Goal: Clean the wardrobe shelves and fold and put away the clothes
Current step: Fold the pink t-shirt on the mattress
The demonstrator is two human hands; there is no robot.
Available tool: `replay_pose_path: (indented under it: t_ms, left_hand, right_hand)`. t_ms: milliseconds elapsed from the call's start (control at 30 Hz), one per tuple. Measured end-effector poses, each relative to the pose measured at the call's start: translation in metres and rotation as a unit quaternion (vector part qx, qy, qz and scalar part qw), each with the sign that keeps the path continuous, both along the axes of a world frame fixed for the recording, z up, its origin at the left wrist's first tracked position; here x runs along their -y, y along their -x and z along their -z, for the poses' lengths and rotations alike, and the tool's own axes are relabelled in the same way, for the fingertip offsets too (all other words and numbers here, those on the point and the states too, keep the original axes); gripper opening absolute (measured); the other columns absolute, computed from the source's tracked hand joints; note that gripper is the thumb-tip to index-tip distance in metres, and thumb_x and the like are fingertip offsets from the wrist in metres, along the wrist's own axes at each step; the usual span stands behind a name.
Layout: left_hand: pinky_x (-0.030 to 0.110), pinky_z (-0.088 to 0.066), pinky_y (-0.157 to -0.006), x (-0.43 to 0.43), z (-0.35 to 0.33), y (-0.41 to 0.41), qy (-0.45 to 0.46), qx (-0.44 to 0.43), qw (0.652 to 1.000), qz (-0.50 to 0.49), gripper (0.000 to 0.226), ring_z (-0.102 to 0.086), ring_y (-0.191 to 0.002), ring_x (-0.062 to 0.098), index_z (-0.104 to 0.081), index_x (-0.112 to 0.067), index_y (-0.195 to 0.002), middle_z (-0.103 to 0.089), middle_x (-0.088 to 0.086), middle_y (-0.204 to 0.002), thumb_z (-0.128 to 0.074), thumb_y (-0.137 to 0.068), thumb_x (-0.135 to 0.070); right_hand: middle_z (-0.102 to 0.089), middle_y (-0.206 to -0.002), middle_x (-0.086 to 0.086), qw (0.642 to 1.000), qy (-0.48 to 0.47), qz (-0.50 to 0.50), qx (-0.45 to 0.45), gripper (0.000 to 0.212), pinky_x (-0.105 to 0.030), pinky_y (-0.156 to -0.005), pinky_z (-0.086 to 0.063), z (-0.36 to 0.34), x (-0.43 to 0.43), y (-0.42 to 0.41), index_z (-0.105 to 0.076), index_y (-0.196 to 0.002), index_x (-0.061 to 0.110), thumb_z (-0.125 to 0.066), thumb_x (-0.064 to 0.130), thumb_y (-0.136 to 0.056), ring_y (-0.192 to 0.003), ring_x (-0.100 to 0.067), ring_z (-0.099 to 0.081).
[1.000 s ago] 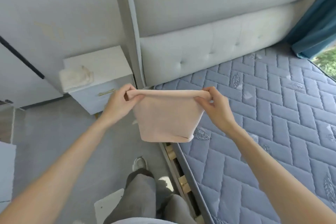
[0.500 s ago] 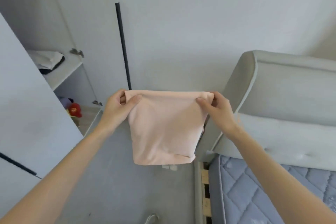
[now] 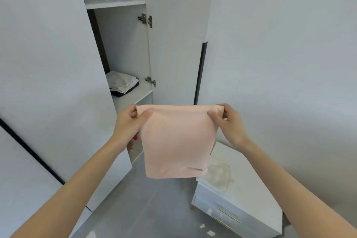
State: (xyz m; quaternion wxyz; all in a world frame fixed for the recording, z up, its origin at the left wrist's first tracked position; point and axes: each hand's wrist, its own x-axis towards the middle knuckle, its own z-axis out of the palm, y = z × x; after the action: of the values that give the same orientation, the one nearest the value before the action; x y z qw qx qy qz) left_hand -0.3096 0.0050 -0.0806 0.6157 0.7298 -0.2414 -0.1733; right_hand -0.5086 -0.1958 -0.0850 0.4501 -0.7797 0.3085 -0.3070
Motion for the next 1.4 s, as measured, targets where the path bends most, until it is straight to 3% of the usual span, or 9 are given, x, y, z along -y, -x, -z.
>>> replay_pose_path:
  t_ms: [100, 333, 433, 567, 767, 900, 1167, 1300, 1400]
  left_hand:
    - [0.044, -0.051, -0.073, 0.022, 0.005, -0.031, -0.008, -0.003, 0.999, -0.041, 0.025, -0.064, -0.080, 0.024, -0.063, -0.003, -0.093, -0.071, 0.015, -0.091, -0.070, -0.086, -0.025]
    - [0.051, -0.053, -0.082, 0.079, 0.008, -0.087, -0.029, -0.003, 0.991, -0.132, 0.035, -0.060, -0.077, 0.020, -0.061, 0.002, -0.091, -0.068, 0.021, -0.093, -0.071, -0.085, -0.031]
    - [0.050, -0.053, -0.082, 0.099, 0.004, -0.115, -0.027, -0.008, 0.986, -0.163, 0.038, -0.060, -0.078, 0.021, -0.060, 0.004, -0.095, -0.067, 0.022, -0.094, -0.069, -0.087, -0.032]
    - [0.047, -0.052, -0.088, 0.123, 0.008, -0.162, -0.023, -0.024, 0.982, -0.184, 0.025, -0.061, -0.085, 0.021, -0.061, 0.000, -0.099, -0.068, 0.018, -0.100, -0.061, -0.094, -0.025]
    - [0.050, -0.049, -0.090, 0.149, 0.038, -0.248, -0.021, -0.022, 0.975, -0.221, 0.027, -0.056, -0.087, 0.023, -0.057, 0.000, -0.097, -0.062, 0.024, -0.104, -0.054, -0.097, -0.027]
    - [0.041, -0.046, -0.077, 0.175, 0.064, -0.297, -0.012, -0.031, 0.972, -0.235, 0.024, -0.050, -0.084, 0.022, -0.052, -0.001, -0.096, -0.057, 0.021, -0.096, -0.049, -0.098, -0.025]
    - [0.016, -0.032, -0.059, 0.221, 0.093, -0.381, 0.038, -0.036, 0.950, -0.309, 0.016, -0.034, -0.068, 0.011, -0.045, -0.002, -0.086, -0.039, 0.003, -0.075, -0.044, -0.099, -0.012]
    - [0.022, -0.036, -0.067, 0.234, 0.100, -0.437, 0.073, -0.041, 0.922, -0.377, 0.013, -0.041, -0.070, 0.011, -0.048, -0.008, -0.091, -0.045, -0.002, -0.077, -0.041, -0.101, -0.013]
    - [0.025, -0.039, -0.067, 0.242, 0.104, -0.485, 0.092, -0.050, 0.898, -0.428, 0.015, -0.046, -0.070, 0.009, -0.050, -0.008, -0.093, -0.050, -0.003, -0.077, -0.041, -0.102, -0.016]
  right_hand:
    - [-0.061, -0.089, 0.006, 0.999, 0.018, -0.034, -0.016, 0.016, -0.009, -0.064, -0.040, 0.006, 0.038, -0.047, -0.059, -0.104, 0.020, -0.063, 0.030, -0.092, -0.078, -0.006, -0.053]
    - [-0.059, -0.088, 0.010, 0.992, 0.006, -0.121, -0.040, 0.014, -0.010, -0.057, -0.039, 0.007, 0.124, -0.151, -0.059, -0.103, 0.021, -0.062, 0.031, -0.093, -0.066, -0.006, -0.053]
    - [-0.063, -0.095, 0.006, 0.986, 0.001, -0.160, -0.047, 0.015, -0.020, -0.057, -0.042, 0.000, 0.151, -0.196, -0.057, -0.106, 0.021, -0.059, 0.031, -0.095, -0.056, -0.013, -0.064]
    - [-0.061, -0.101, 0.001, 0.980, -0.027, -0.193, -0.046, 0.014, -0.024, -0.043, -0.046, -0.005, 0.173, -0.257, -0.054, -0.108, 0.017, -0.055, 0.025, -0.097, -0.056, -0.019, -0.069]
    - [-0.062, -0.093, -0.008, 0.976, -0.078, -0.200, -0.025, 0.019, -0.033, -0.055, -0.058, 0.009, 0.199, -0.355, -0.055, -0.112, 0.008, -0.057, 0.018, -0.096, -0.060, -0.022, -0.070]
    - [-0.060, -0.081, -0.003, 0.980, -0.091, -0.175, -0.034, 0.021, -0.035, -0.060, -0.060, 0.026, 0.213, -0.418, -0.053, -0.114, 0.007, -0.056, 0.018, -0.096, -0.060, -0.023, -0.068]
    - [-0.053, -0.093, -0.002, 0.982, -0.104, -0.153, -0.036, 0.017, -0.031, -0.051, -0.058, 0.051, 0.236, -0.526, -0.051, -0.112, 0.010, -0.055, 0.017, -0.097, -0.050, -0.017, -0.064]
    - [-0.059, -0.073, -0.001, 0.981, -0.104, -0.161, -0.037, 0.020, -0.039, -0.056, -0.059, 0.055, 0.237, -0.584, -0.051, -0.105, 0.004, -0.059, 0.019, -0.094, -0.051, -0.022, -0.065]
    - [-0.057, -0.058, -0.007, 0.979, -0.090, -0.180, -0.030, 0.016, -0.031, -0.047, -0.055, 0.058, 0.238, -0.635, -0.050, -0.091, 0.007, -0.062, 0.018, -0.093, -0.042, -0.014, -0.060]
